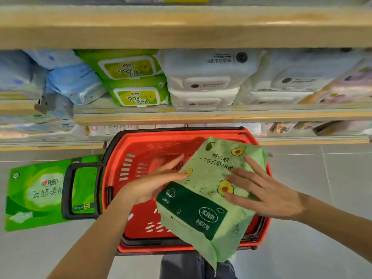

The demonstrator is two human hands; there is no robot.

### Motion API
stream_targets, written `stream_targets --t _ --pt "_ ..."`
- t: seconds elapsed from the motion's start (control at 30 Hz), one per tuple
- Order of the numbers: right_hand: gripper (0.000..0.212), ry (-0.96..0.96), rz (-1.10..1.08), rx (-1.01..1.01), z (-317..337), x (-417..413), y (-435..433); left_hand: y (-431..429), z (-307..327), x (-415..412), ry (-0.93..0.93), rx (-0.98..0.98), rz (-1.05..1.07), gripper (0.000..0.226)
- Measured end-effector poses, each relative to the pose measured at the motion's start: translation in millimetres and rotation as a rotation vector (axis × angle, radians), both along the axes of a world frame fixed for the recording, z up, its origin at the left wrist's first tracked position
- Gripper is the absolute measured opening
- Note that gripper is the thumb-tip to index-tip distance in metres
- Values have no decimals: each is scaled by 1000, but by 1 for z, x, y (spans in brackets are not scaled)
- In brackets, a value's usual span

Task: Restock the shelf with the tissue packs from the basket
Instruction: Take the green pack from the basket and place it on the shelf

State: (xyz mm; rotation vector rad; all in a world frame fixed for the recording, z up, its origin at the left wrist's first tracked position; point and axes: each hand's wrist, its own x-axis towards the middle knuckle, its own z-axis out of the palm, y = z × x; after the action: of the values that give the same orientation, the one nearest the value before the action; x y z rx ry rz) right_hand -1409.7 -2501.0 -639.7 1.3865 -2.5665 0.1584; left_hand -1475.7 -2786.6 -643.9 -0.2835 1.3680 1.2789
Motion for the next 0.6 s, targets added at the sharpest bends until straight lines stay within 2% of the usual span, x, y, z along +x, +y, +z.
stream_targets --t 0.07,0.13,0.2,0.33,0.37,0.47,0.6 --pt "53 39 -5 -40 11 -3 0 6 6 4 -101 22 15 115" --pt "55 63 -9 -72 19 -7 0 8 15 8 -140 37 47 110" --pt "58 64 -16 -82 26 -10 3 8 19 12 -139 37 95 107" --pt "61 17 -61 -68 43 -11 8 8 37 20 -86 15 238 119" --pt "69 -8 -84 -64 50 -10 9 8 45 22 -59 7 248 116" --pt "95 -126 -169 -72 74 -10 13 7 77 29 18 -2 295 86" --pt "86 -342 -309 -122 120 -7 22 2 109 32 111 -23 366 102"
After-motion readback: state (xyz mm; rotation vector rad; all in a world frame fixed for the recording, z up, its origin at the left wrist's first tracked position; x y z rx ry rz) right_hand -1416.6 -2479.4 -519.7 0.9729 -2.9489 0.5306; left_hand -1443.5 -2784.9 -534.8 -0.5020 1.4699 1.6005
